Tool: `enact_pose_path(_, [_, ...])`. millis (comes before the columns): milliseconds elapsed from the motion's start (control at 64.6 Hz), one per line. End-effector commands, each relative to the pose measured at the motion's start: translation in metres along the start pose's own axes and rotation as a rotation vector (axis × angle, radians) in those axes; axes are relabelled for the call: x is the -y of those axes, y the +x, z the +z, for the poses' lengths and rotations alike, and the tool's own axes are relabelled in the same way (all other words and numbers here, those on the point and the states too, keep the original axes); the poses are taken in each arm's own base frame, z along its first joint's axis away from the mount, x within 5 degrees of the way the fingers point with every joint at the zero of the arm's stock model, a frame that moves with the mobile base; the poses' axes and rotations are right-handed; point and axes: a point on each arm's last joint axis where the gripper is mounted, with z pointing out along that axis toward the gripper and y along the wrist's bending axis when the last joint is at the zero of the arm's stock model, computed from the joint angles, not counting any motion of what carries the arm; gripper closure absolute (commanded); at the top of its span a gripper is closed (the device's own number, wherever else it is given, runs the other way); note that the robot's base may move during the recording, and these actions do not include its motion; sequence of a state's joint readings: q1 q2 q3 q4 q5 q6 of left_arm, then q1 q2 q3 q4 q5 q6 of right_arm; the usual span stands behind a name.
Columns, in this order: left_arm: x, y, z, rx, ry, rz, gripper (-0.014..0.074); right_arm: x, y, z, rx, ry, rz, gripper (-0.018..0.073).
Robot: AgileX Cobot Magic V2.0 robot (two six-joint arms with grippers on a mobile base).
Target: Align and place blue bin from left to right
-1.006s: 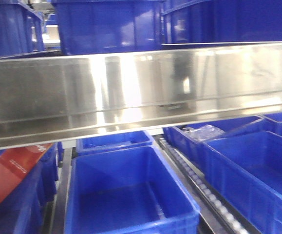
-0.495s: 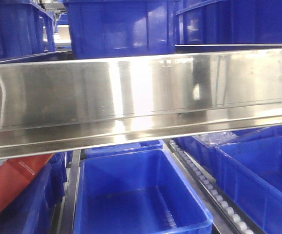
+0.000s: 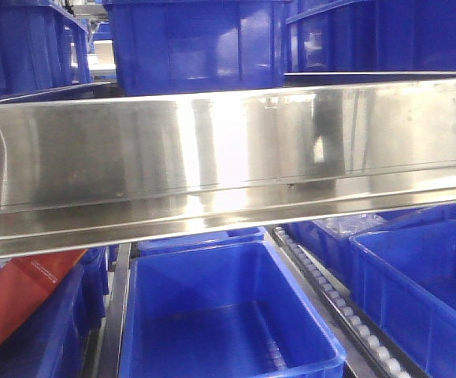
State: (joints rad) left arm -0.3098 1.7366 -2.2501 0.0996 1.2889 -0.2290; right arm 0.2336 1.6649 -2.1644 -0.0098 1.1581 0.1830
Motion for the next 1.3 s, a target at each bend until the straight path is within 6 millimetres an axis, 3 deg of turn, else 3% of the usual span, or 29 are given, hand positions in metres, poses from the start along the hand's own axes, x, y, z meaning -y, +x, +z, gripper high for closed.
enact_pose_path(0, [0.002,-0.009,-0.019,0.110,0.028,0.015,0.0706,0.000,-0.014,-0.018,0.141,-0.006,-0.031,0.0711])
enact_pose_path(882, [0.003,-0.009,-0.019,0.114,0.042,0.011,0.0706,0.001,-0.014,-0.017,0.138,-0.007,-0.034,0.0711])
enact_pose_path(1006, [0.006,-0.008,-0.018,0.097,0.075,0.000,0.0706,0.007,-0.017,-0.010,0.155,0.016,-0.072,0.0711])
enact_pose_path(1161, [0.008,-0.009,-0.013,0.101,0.081,-0.045,0.0706,0.027,-0.020,0.013,0.156,0.061,-0.043,0.0711])
enact_pose_path(1285, [0.009,-0.007,0.005,0.058,0.071,-0.048,0.0706,0.041,-0.020,0.037,0.146,0.075,-0.019,0.0711])
